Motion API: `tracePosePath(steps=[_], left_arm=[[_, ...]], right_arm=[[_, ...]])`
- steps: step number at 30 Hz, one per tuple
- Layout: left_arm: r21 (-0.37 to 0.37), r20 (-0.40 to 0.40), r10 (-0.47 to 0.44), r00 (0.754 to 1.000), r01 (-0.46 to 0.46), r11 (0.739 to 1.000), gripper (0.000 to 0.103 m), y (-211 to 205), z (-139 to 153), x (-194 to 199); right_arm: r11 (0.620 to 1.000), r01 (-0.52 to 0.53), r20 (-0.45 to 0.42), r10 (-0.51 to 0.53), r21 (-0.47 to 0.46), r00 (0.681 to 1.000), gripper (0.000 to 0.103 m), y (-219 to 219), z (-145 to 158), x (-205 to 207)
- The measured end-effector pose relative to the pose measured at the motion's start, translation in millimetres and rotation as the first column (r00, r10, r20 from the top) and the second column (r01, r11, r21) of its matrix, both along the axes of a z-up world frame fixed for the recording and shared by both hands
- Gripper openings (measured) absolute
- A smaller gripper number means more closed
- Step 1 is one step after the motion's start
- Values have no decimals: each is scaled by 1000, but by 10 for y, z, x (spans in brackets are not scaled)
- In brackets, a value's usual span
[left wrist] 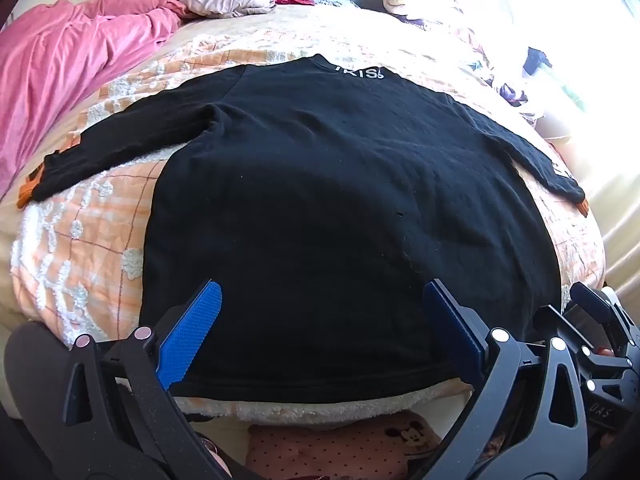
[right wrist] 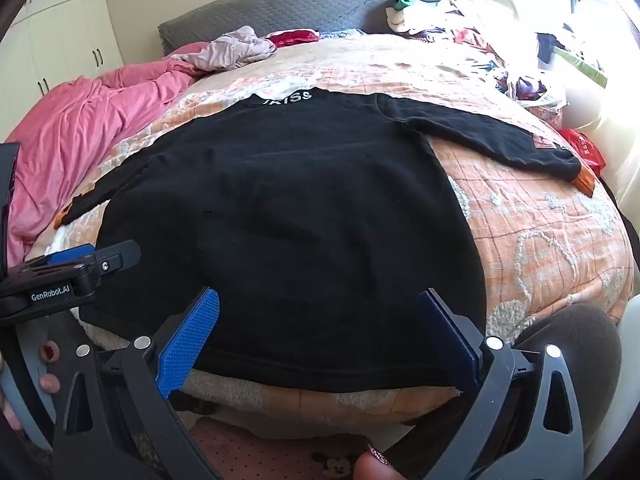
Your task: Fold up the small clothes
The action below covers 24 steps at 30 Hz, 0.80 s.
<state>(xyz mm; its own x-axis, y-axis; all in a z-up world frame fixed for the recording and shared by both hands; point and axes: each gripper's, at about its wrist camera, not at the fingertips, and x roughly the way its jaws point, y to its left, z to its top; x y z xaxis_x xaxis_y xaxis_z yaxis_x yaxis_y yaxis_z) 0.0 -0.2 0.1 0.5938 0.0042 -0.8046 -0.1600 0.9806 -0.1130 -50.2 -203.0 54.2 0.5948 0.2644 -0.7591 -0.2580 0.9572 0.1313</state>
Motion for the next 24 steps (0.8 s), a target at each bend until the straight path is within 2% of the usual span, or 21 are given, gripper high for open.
tracePosePath(steps=[24], left_arm=[[1, 1, -3, 1000, 3, 1000, 95, -4, 12, 21]], right_arm=[[999, 23, 22, -22, -32, 1000, 99, 28, 44, -13]])
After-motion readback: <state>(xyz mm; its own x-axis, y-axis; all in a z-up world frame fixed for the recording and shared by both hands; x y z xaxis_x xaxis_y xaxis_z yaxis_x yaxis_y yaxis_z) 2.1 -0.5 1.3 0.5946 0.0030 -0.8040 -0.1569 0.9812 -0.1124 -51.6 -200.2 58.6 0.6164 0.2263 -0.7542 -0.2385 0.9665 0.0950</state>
